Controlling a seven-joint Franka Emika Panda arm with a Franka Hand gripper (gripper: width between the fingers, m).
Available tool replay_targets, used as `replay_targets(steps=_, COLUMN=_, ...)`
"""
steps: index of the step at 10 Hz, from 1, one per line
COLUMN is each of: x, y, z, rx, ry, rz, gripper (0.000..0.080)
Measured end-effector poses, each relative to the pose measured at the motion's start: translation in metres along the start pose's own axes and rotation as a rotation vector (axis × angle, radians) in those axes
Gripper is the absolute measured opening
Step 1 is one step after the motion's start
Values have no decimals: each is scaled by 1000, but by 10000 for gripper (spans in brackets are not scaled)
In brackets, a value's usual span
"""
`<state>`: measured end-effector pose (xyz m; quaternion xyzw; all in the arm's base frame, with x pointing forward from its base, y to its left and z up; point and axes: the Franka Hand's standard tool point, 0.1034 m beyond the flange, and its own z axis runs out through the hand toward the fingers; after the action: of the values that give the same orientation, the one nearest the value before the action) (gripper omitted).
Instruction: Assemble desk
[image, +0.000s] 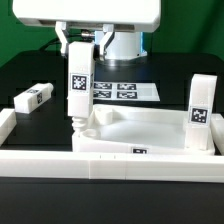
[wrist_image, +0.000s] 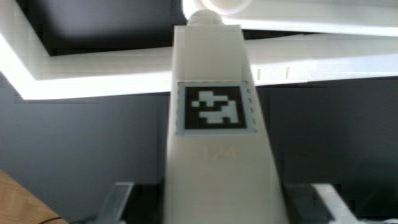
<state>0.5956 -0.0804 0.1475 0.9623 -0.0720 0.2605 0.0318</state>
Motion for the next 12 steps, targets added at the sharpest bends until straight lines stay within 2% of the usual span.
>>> replay_targets(steps=6, x=-2, y=1, z=1, rx=0, ry=-5, rz=17, gripper=290)
replay_targets(steps=8, x=-4, y=-3, z=2, rx=2, ry=-8, rz=11, gripper=290)
replay_targets(steps=11, x=-17, y=-10, z=4, rx=9, ry=-28, rz=1, gripper=290)
replay_targets(steps=12, x=-18, y=-10, z=4, rx=8, ry=-29, rz=0, gripper=290)
